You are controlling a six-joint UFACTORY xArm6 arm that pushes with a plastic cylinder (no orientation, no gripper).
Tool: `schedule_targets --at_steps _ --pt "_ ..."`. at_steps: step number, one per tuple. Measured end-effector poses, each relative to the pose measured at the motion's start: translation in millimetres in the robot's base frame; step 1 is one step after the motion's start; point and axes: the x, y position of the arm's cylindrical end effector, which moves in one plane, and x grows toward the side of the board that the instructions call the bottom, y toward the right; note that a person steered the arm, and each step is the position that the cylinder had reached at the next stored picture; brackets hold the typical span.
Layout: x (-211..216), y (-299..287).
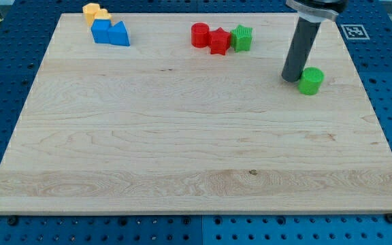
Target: Move the red star horizontal left to the green circle
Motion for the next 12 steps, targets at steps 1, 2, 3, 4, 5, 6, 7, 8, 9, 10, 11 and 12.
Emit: schedule_targets --at_steps 1,2,3,4,5,6,7,8,9,10,11,12 --pt "8.2 14.7" --pt "25.4 14.3" --pt "14.9 -49.1" --pt "-10.9 -136.2" --pt "-40.1 -222.9" --pt "-98.2 -247.9" --pt "-152.3 -247.9" --pt "-155.0 -247.9" --pt "-143.5 -239.4" --pt "-131.5 -220.1" --pt "-127.0 -199.4" --pt "-111.0 -187.7"
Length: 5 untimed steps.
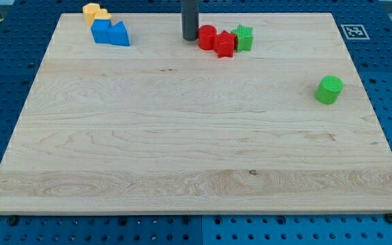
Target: Move the red star horizontal left to the green circle
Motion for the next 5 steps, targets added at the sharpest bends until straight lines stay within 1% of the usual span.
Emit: schedule_targets --at_steps 1,3,5 --pt "20.8 8.4" --pt "21.9 25.3" --pt "21.9 71.7"
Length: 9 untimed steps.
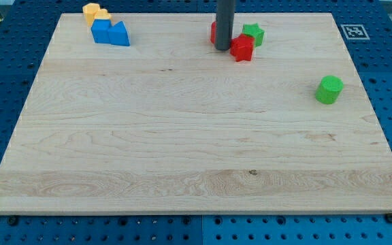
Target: Move the red star horizontal left to the green circle
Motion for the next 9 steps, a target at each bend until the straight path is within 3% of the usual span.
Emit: schedule_targets --at_steps 3,6,7,9 --pt "9.2 69.8" --pt "82.9 92.2" --pt "87.8 89.2" --pt "38.7 -20.7"
